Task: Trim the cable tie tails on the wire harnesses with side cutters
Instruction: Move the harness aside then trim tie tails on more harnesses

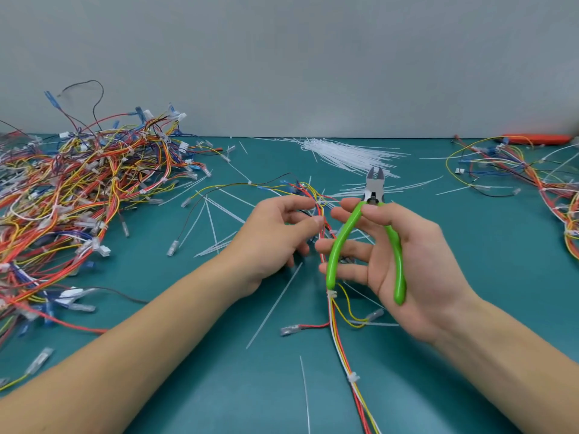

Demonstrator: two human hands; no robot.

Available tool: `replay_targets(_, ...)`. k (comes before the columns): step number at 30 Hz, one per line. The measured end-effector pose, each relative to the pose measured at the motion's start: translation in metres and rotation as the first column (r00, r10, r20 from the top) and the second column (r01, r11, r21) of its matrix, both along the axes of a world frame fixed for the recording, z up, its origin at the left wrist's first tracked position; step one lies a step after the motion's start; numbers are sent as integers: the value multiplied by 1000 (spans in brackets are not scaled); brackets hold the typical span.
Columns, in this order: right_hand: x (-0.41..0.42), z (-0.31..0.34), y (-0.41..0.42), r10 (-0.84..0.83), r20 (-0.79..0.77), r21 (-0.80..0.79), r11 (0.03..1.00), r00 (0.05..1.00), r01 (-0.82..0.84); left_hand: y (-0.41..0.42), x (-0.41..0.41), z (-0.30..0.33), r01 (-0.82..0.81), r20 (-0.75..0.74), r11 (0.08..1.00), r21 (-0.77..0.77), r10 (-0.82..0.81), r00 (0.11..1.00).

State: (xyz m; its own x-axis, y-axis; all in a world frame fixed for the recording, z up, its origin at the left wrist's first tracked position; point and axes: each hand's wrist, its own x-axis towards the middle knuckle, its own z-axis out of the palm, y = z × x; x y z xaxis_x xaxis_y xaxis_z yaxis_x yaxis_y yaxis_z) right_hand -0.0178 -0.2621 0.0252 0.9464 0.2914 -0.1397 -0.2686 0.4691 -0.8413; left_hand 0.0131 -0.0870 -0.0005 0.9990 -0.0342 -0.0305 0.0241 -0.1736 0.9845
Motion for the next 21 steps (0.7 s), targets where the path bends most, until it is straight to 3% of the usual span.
replay_targets(8,6,-2,-4,170,-49,9,986,984,-169,11,-3,6,56,-50,990,-133,-63,997)
replay_targets(13,4,-5,-2,217,41,-63,975,975,-215,12,0,9,-5,-141,935,-354,-49,989)
replay_targets(21,0,-11,2,303,149,-177,945,941,-276,17,1,8,-119,-218,921,-371,38,975)
